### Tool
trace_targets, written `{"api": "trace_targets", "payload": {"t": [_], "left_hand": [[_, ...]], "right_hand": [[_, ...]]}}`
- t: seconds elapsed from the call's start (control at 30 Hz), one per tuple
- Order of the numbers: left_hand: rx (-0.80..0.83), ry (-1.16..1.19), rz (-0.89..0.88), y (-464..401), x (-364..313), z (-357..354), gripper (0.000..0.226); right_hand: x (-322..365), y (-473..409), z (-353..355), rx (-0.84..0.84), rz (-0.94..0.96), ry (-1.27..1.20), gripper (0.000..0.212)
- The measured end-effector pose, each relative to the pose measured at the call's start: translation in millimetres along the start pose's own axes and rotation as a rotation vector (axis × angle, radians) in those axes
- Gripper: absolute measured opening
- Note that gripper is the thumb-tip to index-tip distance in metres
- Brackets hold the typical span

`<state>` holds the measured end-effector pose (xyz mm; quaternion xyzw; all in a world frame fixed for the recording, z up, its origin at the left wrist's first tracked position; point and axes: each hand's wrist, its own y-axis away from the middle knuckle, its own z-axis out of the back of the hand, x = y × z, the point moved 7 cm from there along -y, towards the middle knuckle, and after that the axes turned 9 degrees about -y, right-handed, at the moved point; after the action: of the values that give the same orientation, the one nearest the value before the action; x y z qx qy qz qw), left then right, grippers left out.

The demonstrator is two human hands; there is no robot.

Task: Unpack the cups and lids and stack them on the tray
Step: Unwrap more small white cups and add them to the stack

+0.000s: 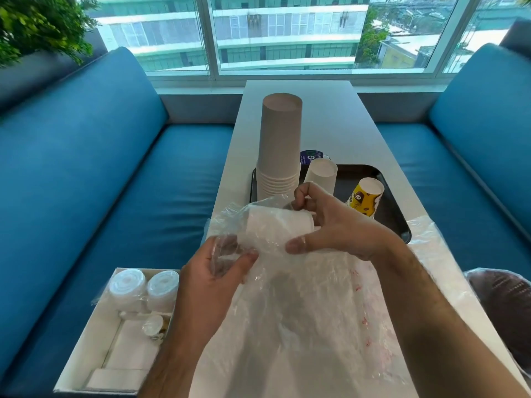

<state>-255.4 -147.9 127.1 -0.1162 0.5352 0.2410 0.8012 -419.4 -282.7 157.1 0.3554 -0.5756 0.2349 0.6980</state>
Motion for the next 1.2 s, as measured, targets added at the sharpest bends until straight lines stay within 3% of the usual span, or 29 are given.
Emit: {"api": "trace_targets", "payload": {"t": [0.13, 0.27, 0.37, 0.47, 0.57, 0.67, 0.8, 1.2], "left_hand": [[0.031, 0.038, -0.036, -1, -3, -4, 0.037], [0.016, 0.128, -0.029, -4, 1, -3, 0.035], [-0.019, 0.176, -0.019, -6, 6, 1, 0.042], [-0.031, 0.207, -0.023, -7, 7, 2, 0.04], [-0.013, 0.204, -0.021, -7, 9, 0, 0.037], [0.008, 0.195, -0.028, -7, 9, -3, 0.034], [0.022, 0.184, -0.024, -8, 12, -5, 0.034], [0.004, 0.201, -0.023, -11, 14, 1, 0.034]], "right_hand": [[-14, -5, -8, 0.065, -0.064, 0.245, 0.081], [-27, -11, 3, 0.017, -0.104, 0.426, 0.079], [-28, -9, 26, -0.129, -0.061, 0.469, 0.076], [-10, -1, 51, -0.344, 0.117, 0.42, 0.078], [18, 10, 68, -0.553, 0.317, 0.319, 0.072], [35, 8, 86, -0.656, 0.378, 0.177, 0.074], [38, -13, 102, -0.667, 0.323, 0.104, 0.08], [-11, -58, 113, -0.598, 0.114, 0.047, 0.07]]}}
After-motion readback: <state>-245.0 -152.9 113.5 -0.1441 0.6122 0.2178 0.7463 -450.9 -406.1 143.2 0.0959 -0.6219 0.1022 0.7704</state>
